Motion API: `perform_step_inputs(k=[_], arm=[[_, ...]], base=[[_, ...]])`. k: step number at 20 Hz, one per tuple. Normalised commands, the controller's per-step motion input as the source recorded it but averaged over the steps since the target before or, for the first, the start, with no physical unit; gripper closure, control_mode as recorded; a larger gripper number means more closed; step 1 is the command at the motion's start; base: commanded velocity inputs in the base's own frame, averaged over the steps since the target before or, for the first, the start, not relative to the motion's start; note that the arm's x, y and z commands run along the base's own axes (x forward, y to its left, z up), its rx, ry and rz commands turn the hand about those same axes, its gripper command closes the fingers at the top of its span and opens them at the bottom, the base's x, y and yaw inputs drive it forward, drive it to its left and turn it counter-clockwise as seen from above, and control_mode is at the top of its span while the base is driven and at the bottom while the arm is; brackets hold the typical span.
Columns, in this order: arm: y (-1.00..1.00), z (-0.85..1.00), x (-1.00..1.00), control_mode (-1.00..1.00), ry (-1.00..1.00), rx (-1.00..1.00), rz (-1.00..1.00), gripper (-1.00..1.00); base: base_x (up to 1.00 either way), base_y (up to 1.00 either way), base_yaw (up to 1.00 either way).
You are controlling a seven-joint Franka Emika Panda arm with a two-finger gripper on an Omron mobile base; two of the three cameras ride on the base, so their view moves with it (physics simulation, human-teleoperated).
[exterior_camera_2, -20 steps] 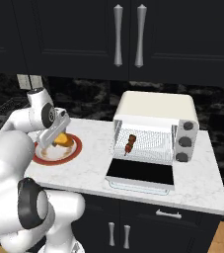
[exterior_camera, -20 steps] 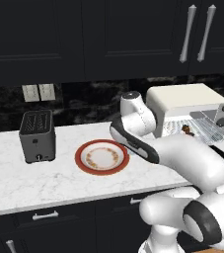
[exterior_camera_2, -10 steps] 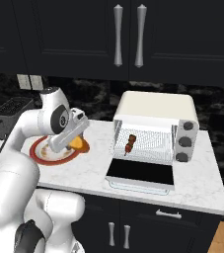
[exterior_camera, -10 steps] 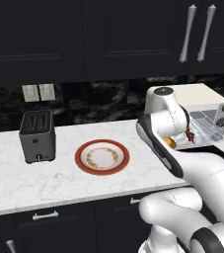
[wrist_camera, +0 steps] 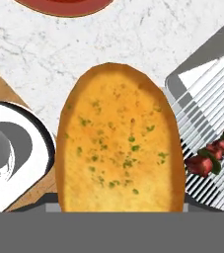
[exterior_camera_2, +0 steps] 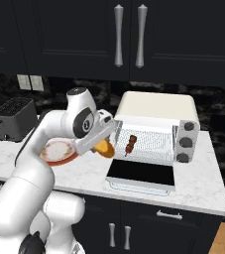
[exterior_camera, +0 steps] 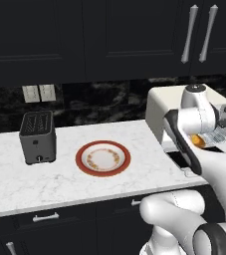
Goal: Pick up the kebab skewer and baguette bread, and place them inside the toaster oven. Close the toaster oven door and start by setting the timer.
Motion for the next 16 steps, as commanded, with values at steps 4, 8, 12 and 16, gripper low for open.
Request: perform_step_inputs(k=[4,8,12,16], arm=[[-0.88,0.15,0.03,-1.0,0.0,0.01,-0.13,1.0],[-0.91,0.11,0.17,-1.0,0.0,0.01,-0.12,1.0],[-0.81,0.01,0.33,-1.0,0.0,0.0,-0.1,1.0],[-0.68,0.0,0.42,-1.0,0.0,0.0,-0.08,1.0]], base=[[0.0,0.0,0.0],[0.0,0.0,0.0],[0.0,0.0,0.0],[0.0,0.0,0.0]])
